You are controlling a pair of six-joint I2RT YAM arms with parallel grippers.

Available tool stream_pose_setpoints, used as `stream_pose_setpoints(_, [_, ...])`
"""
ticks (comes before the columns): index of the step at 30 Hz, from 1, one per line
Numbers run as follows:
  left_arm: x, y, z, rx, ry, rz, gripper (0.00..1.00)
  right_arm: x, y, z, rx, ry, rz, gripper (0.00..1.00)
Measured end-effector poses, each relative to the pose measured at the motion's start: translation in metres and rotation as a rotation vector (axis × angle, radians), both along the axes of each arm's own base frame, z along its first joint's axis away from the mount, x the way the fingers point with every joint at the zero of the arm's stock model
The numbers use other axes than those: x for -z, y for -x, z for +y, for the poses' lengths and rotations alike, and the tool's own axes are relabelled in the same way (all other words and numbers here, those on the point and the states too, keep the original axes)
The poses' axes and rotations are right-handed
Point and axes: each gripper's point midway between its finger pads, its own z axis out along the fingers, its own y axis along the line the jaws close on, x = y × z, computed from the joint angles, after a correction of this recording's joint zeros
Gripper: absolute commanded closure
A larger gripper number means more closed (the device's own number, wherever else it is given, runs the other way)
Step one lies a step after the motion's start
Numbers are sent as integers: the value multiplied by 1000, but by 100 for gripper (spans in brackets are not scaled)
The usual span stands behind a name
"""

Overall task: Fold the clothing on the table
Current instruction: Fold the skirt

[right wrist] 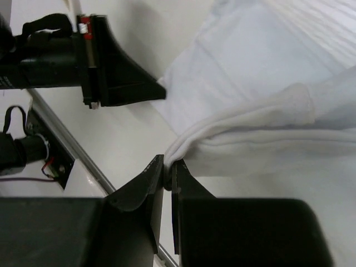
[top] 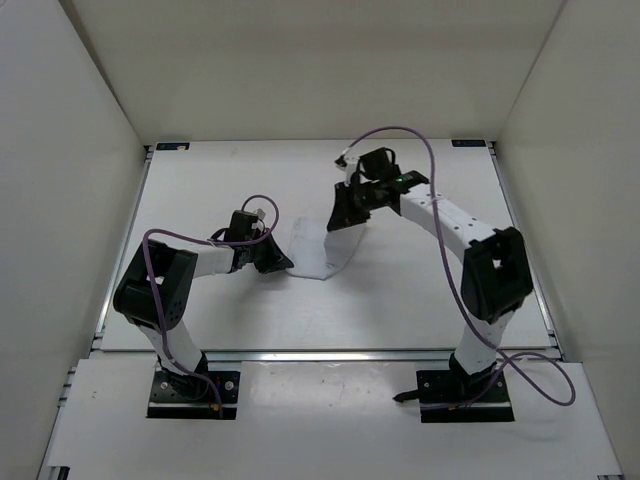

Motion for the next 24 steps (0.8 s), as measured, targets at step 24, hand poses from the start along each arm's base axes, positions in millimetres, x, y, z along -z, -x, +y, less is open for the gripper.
stream_pose_setpoints(24, [0,3,3,17,12,15,94,107,54,115,-252,133,182,100])
